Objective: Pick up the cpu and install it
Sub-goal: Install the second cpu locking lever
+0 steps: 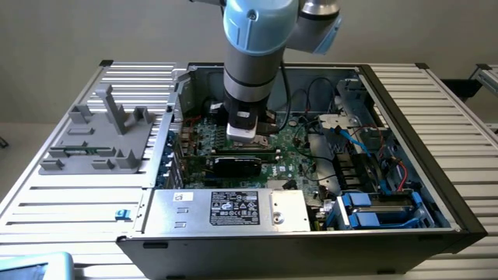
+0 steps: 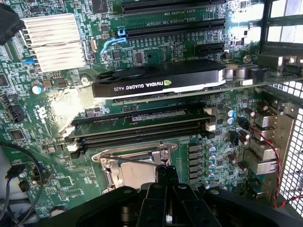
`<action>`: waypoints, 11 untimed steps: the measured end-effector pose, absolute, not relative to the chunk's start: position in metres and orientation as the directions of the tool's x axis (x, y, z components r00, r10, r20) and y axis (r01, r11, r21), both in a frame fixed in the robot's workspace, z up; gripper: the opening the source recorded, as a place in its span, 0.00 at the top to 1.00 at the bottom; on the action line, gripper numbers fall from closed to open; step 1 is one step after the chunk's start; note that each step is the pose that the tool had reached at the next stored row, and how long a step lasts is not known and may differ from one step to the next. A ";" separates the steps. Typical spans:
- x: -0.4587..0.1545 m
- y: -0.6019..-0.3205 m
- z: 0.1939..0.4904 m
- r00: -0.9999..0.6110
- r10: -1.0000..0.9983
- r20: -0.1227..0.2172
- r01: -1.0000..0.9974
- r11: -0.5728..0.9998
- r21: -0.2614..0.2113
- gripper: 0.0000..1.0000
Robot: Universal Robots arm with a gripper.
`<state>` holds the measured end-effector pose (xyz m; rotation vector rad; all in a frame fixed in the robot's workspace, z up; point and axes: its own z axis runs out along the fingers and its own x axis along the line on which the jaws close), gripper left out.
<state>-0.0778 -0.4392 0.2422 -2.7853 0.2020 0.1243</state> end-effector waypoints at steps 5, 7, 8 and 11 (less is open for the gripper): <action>-0.078 -0.439 0.234 0.985 -0.125 -0.119 -0.158 -0.931 -0.331 0.88; -0.078 -0.439 0.231 0.985 -0.124 -0.122 -0.158 -0.931 -0.330 0.88; -0.079 -0.439 0.230 0.985 -0.125 -0.123 -0.159 -0.931 -0.330 0.88; -0.081 -0.439 0.226 0.984 -0.125 -0.126 -0.160 -0.931 -0.329 0.88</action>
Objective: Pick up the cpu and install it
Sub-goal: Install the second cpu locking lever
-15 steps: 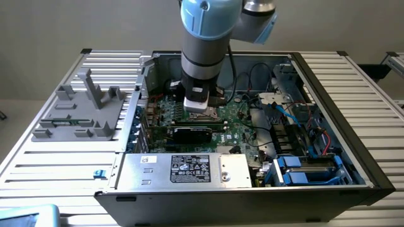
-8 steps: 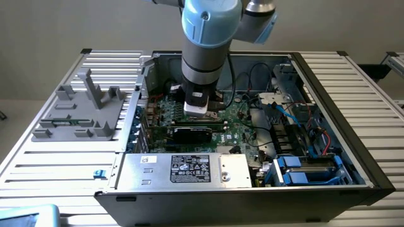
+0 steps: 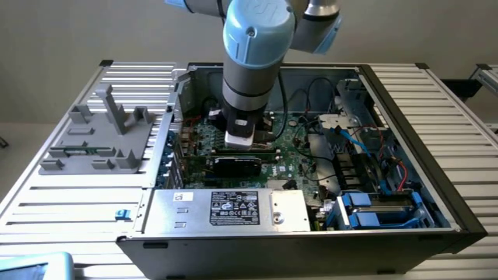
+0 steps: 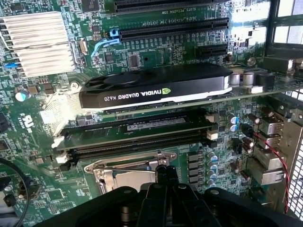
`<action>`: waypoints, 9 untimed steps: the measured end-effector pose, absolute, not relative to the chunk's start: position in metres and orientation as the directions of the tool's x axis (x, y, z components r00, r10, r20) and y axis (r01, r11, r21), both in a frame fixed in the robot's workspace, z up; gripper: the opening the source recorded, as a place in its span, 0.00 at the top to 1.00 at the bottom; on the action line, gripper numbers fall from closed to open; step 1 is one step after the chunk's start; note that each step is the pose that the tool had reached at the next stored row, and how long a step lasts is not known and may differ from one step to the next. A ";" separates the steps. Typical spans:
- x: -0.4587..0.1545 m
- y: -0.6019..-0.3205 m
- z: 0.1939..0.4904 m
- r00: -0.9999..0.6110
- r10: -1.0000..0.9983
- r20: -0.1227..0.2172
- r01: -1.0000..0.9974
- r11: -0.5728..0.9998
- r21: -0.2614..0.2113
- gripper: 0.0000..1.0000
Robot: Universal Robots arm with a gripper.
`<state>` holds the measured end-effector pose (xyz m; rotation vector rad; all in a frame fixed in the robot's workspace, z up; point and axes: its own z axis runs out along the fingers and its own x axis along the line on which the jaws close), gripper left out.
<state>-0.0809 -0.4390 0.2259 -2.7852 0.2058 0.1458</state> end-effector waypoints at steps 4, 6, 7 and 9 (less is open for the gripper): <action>-0.084 -0.439 0.221 0.984 -0.125 -0.130 -0.161 -0.931 -0.329 0.88; -0.086 -0.439 0.220 0.983 -0.125 -0.132 -0.162 -0.931 -0.328 0.88; -0.086 -0.438 0.220 0.983 -0.125 -0.133 -0.162 -0.931 -0.328 0.88; -0.087 -0.438 0.219 0.983 -0.125 -0.135 -0.163 -0.931 -0.328 0.88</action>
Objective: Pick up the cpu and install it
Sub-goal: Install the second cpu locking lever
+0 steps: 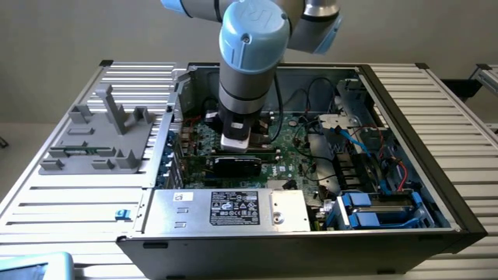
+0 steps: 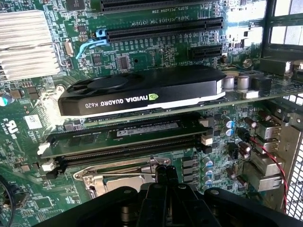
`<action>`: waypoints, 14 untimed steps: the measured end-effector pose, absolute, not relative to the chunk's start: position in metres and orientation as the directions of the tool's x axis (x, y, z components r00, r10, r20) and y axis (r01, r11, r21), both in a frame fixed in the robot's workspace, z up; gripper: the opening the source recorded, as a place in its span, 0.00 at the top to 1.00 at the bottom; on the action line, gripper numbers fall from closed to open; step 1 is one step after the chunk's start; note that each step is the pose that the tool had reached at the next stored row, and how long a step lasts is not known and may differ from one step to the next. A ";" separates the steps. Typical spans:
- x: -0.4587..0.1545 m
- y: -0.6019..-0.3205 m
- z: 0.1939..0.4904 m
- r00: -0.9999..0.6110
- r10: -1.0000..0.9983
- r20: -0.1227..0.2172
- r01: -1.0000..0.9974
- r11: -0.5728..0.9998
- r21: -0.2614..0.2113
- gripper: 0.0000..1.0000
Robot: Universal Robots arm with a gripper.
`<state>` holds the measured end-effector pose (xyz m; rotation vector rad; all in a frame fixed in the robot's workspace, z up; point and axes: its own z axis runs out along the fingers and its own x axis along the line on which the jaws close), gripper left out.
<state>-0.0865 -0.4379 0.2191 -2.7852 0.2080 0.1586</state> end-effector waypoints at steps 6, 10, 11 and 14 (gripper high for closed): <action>-0.087 -0.436 0.218 0.983 -0.124 -0.135 -0.163 -0.931 -0.328 0.88; -0.087 -0.436 0.218 0.983 -0.125 -0.136 -0.163 -0.931 -0.328 0.88; -0.087 -0.436 0.218 0.983 -0.125 -0.136 -0.163 -0.931 -0.328 0.88; -0.088 -0.436 0.218 0.983 -0.124 -0.136 -0.163 -0.931 -0.328 0.88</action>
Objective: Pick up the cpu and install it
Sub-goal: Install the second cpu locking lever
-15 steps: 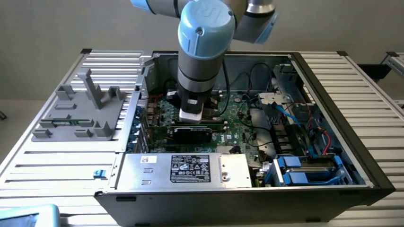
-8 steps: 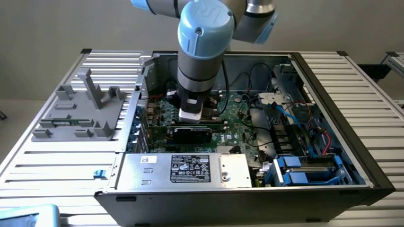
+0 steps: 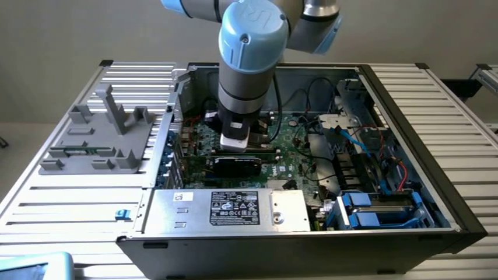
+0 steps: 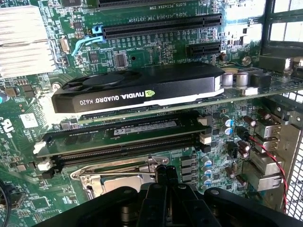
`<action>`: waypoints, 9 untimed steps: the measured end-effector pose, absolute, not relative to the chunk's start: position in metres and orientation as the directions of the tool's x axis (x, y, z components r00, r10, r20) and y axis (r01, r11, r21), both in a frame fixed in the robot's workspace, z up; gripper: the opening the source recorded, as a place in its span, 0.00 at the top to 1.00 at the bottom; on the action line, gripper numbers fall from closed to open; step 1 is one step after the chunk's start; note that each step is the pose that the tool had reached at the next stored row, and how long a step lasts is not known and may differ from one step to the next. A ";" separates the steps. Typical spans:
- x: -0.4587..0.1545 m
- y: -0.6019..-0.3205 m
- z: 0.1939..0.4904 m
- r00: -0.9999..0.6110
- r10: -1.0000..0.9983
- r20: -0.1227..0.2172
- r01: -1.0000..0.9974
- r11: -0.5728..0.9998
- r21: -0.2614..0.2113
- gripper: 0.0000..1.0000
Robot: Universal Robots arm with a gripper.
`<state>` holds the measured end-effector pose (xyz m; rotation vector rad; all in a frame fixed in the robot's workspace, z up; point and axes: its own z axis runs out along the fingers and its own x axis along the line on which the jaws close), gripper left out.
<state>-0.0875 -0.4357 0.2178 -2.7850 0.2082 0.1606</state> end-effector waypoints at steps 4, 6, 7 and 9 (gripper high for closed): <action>-0.088 -0.435 0.217 0.983 -0.125 -0.136 -0.163 -0.931 -0.328 0.88; -0.088 -0.434 0.216 0.983 -0.125 -0.136 -0.163 -0.931 -0.328 0.88; -0.088 -0.434 0.216 0.983 -0.125 -0.136 -0.163 -0.931 -0.328 0.88; -0.088 -0.433 0.216 0.983 -0.124 -0.136 -0.163 -0.931 -0.328 0.88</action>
